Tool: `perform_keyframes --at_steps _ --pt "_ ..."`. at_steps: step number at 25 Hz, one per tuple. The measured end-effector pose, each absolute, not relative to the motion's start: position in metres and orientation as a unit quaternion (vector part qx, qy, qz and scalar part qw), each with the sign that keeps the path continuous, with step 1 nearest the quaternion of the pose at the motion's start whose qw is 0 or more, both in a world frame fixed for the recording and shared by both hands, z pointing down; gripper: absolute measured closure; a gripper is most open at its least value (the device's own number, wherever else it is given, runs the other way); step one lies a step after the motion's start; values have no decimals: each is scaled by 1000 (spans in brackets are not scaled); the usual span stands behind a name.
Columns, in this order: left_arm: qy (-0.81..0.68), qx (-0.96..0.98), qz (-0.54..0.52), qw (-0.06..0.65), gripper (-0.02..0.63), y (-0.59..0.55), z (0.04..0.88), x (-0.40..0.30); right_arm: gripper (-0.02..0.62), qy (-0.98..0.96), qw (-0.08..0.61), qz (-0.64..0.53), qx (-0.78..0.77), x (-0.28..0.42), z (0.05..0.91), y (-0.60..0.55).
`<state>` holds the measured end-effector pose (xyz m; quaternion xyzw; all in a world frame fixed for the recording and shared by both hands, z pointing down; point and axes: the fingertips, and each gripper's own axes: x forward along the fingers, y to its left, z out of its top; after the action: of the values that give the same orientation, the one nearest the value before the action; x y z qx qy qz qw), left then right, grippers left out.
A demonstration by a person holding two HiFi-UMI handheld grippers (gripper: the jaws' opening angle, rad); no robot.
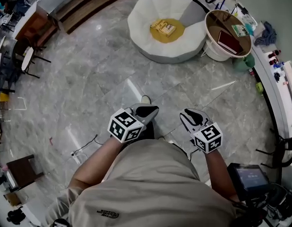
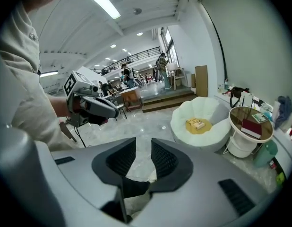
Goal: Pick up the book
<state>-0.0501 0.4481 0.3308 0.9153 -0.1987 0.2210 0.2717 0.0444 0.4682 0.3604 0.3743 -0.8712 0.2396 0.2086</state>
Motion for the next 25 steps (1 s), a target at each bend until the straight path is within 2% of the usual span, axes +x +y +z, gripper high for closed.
perform_keyframes --at_steps 8,14,18,23,25 --pt "-126 925 219 284 598 301 334 -57 486 -832 233 299 406 39 390 315" --pt "-118 921 231 292 597 210 342 -77 486 -800 178 376 433 44 427 203" --pt "-145 913 215 316 597 153 353 -75 486 -781 107 434 436 56 456 127" --pt "-176 899 227 332 597 66 381 -59 477 -758 61 499 415 69 524 16" --pt "-185 890 235 343 597 26 398 -47 454 -739 43 530 414 81 558 -33"
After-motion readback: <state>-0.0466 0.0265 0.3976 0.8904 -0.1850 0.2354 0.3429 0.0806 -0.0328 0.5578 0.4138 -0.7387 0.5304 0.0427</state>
